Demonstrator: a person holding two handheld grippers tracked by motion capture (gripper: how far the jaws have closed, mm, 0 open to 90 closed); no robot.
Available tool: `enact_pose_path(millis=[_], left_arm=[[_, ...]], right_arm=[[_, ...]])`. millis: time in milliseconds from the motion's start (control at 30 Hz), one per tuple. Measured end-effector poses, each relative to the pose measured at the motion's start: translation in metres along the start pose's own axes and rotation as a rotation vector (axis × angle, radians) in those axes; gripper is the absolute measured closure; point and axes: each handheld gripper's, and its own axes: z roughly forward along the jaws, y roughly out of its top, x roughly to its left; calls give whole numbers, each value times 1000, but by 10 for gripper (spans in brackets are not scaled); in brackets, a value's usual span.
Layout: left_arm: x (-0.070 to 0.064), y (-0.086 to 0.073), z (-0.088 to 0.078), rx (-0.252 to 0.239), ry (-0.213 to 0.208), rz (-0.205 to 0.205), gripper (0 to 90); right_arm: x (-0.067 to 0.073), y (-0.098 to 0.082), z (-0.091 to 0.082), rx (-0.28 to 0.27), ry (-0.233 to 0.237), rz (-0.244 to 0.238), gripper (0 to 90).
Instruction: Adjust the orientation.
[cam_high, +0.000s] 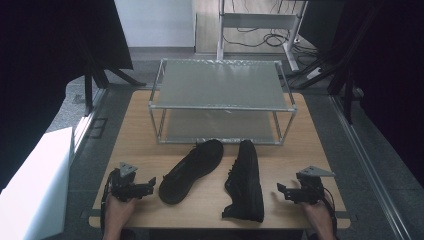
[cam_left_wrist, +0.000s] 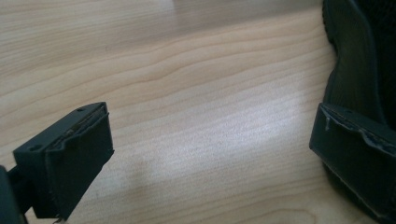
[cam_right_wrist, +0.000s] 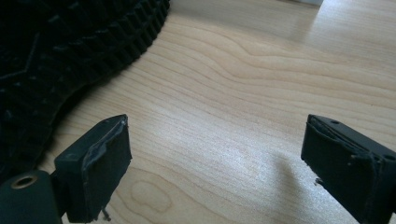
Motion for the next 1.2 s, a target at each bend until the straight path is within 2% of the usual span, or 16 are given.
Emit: enact_pose_path(millis=[200,467,600,800,933,1200], left_arm=[[4,0,0,-39,-31,-40,0],[4,3,-2,-38,-22,-52,0],[0,5,-1,-5,-5,-39,0],[-3,10,-2,1,-4,-28,3],[-3,11,1,16,17,-11,1],[-2,11,10,-4,42,18,0]], right_arm=[[0,0,-1,-3,4,-7,95],[1,0,0,-3,18,-8,104],[1,0,0,-6,21,-6,103],[3,1,1,-1,34,-1,103],[6,1,2,-3,41,-9,103],[5,0,2,-6,53,11,102]])
